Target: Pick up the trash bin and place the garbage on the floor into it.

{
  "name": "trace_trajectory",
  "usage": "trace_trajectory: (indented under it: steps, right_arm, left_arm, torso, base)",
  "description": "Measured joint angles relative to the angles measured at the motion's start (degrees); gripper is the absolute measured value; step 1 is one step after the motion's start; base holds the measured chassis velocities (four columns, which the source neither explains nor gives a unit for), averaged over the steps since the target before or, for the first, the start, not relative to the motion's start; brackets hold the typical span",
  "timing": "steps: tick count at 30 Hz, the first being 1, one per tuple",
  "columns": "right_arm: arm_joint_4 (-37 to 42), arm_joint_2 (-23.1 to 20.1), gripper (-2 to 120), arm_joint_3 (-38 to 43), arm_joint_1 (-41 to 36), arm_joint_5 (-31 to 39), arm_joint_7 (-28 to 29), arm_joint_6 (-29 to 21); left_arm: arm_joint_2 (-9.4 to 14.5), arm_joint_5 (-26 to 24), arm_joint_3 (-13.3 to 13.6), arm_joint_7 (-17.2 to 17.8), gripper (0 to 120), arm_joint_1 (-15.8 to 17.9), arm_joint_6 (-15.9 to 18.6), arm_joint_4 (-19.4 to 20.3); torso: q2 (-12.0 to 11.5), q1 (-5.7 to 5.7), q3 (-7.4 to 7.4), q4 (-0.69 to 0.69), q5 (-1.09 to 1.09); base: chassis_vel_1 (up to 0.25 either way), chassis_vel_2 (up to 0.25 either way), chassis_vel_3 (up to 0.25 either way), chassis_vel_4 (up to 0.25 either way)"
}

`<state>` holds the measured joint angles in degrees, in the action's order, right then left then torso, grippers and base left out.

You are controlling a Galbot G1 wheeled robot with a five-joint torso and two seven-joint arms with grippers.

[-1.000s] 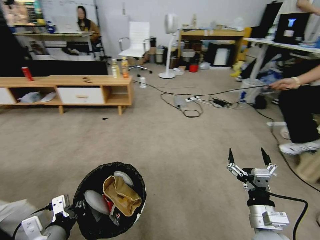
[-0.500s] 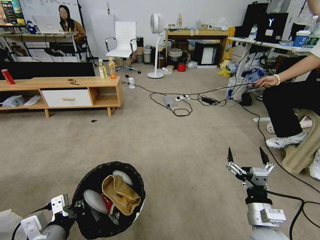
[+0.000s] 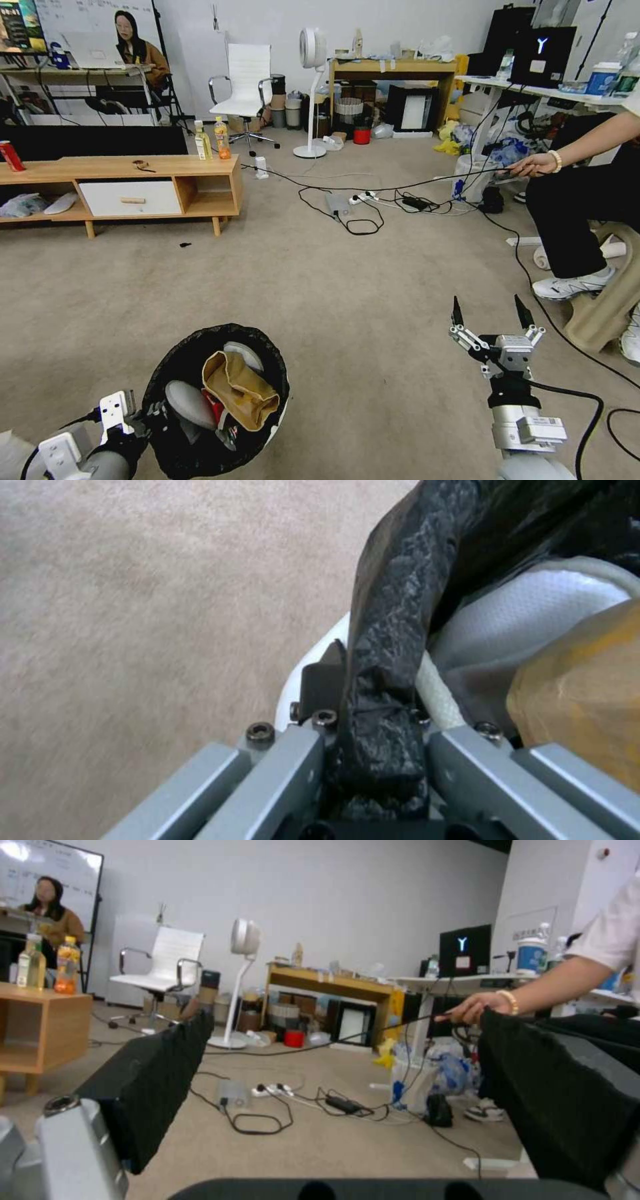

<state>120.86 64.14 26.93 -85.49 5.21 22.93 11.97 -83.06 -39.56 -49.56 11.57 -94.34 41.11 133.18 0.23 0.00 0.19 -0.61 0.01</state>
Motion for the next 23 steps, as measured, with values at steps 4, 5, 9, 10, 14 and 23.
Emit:
trace_trajectory:
  steps: [4,5,9,10,14,23]
  right_arm:
    - [-0.02,0.05,100,-0.03,0.0,-0.01,0.0,0.01]
    - [-0.06,0.06,100,-0.04,-0.01,-0.04,0.01,0.07]
    - [-0.13,-0.04,100,-0.04,-0.04,-0.05,0.06,0.16]
    - [-0.13,-0.04,100,-0.04,-0.04,-0.05,0.06,0.16]
    - [-0.14,-0.25,100,0.03,-0.05,-0.04,0.14,0.23]
    - [-0.22,-0.44,100,-0.04,0.03,0.05,0.26,0.33]
  left_arm:
    - [-0.04,0.0,-0.01,-0.01,1,-0.03,0.0,0.02]
    - [-0.09,0.03,0.0,-0.04,1,-0.06,-0.01,0.04]
    - [-0.26,0.18,0.03,-0.07,1,-0.1,-0.05,0.05]
    - [-0.26,0.18,0.03,-0.07,1,-0.1,-0.05,0.05]
    - [-0.42,0.32,0.14,-0.12,1,-0.1,-0.12,0.05]
    - [-0.75,0.51,0.27,-0.12,1,-0.07,-0.13,0.13]
  torso:
    - [0.0,0.0,0.0,-0.01,-0.02]
    - [0.0,0.0,0.0,0.0,0.02]
    - [0.0,0.01,0.0,0.0,0.04]
    - [0.0,0.01,0.0,0.0,0.04]
    - [0.0,0.01,0.0,-0.02,0.01]
    - [0.0,0.01,0.0,-0.01,0.01]
  base:
    - [-0.213,0.206,0.223,-0.199]
    - [-0.246,0.242,0.253,-0.243]
    - [-0.224,0.233,0.232,-0.242]
    - [-0.203,0.234,0.225,-0.236]
    - [-0.214,0.211,0.209,-0.207]
    - [-0.208,0.202,0.204,-0.209]
